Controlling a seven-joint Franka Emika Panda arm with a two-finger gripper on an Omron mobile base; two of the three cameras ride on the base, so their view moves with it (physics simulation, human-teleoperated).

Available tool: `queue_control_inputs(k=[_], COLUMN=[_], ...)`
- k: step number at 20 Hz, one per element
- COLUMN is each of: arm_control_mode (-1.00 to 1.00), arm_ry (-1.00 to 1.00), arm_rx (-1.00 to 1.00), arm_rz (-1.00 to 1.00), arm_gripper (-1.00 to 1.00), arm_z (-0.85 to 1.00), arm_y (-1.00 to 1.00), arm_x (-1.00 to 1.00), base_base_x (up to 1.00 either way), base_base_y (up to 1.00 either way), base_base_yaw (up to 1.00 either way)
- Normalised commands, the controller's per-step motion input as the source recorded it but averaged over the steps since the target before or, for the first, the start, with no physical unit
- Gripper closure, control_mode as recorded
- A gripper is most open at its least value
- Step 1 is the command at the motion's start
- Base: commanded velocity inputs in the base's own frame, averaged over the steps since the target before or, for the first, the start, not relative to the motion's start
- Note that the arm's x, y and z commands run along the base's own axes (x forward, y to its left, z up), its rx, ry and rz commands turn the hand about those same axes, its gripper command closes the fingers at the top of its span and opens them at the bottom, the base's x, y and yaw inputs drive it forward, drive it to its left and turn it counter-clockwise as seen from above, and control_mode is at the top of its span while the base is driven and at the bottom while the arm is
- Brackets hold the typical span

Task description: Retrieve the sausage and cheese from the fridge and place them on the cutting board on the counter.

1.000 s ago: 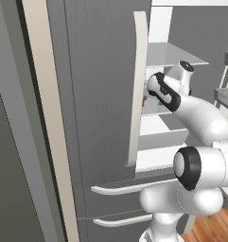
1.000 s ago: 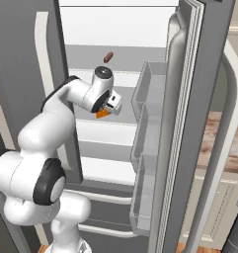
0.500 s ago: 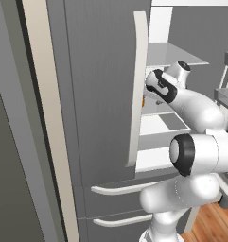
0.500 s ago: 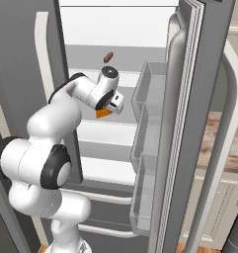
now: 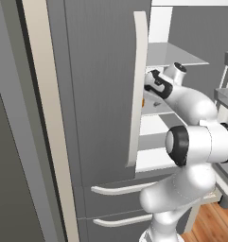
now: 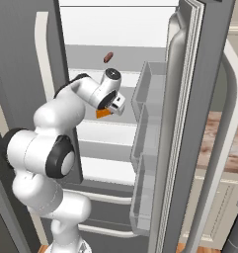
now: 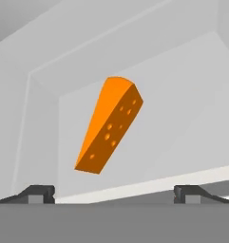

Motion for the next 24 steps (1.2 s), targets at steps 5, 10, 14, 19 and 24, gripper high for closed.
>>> queue_control_inputs(k=[5,10,14,19,24], arm_control_mode=[-1.0,-1.0,-1.0,-1.0,-1.0], arm_ry=[0.0,0.0,0.0,0.0,0.0], arm_rx=[0.0,0.0,0.0,0.0,0.0], arm_rz=[0.01,0.0,0.0,0.0,0.0], arm_gripper=[-1.0,-1.0,-1.0,-1.0,-1.0], arm_z=[-0.19,-0.12,-0.04,0.0,-0.09], arm_y=[0.05,0.09,0.05,0.0,0.0], arm_x=[0.11,0.1,0.26,0.36,0.3], base_base_x=[0.0,0.0,0.0,0.0,0.0], base_base_y=[0.0,0.0,0.0,0.0,0.0], base_base_yaw=[0.0,0.0,0.0,0.0,0.0])
